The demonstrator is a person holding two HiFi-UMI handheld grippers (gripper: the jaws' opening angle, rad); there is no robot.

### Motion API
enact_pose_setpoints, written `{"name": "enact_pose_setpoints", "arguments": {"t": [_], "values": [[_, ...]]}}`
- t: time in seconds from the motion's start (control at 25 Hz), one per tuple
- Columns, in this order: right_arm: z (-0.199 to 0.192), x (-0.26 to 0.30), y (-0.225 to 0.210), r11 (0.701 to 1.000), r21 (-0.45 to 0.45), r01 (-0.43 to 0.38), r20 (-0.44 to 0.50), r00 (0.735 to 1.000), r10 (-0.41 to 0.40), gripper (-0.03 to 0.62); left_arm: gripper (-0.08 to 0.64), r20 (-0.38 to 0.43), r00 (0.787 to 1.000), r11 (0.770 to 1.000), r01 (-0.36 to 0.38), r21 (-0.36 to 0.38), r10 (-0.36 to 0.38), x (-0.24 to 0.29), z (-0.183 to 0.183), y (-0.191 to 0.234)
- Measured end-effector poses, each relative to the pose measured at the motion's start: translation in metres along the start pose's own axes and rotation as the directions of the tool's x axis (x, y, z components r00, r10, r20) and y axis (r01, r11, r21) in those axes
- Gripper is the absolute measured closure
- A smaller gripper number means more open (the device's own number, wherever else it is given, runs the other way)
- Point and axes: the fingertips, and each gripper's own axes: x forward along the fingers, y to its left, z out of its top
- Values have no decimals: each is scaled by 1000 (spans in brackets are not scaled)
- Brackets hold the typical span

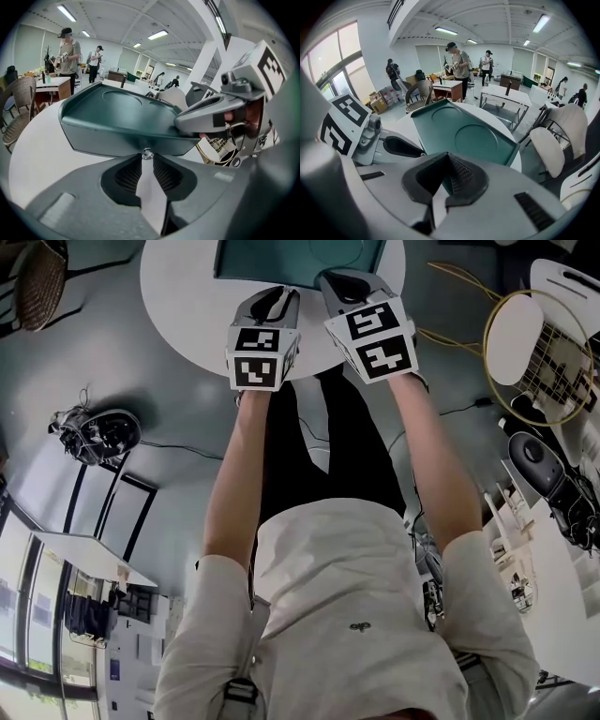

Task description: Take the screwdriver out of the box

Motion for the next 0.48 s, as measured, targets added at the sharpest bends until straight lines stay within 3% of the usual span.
{"name": "enact_pose_setpoints", "arguments": {"t": [0.48], "values": [[0, 0, 3, 1000, 3, 6, -29, 1000, -6, 584, 479, -4, 1000, 1000, -7, 21, 7, 0, -1, 1]]}}
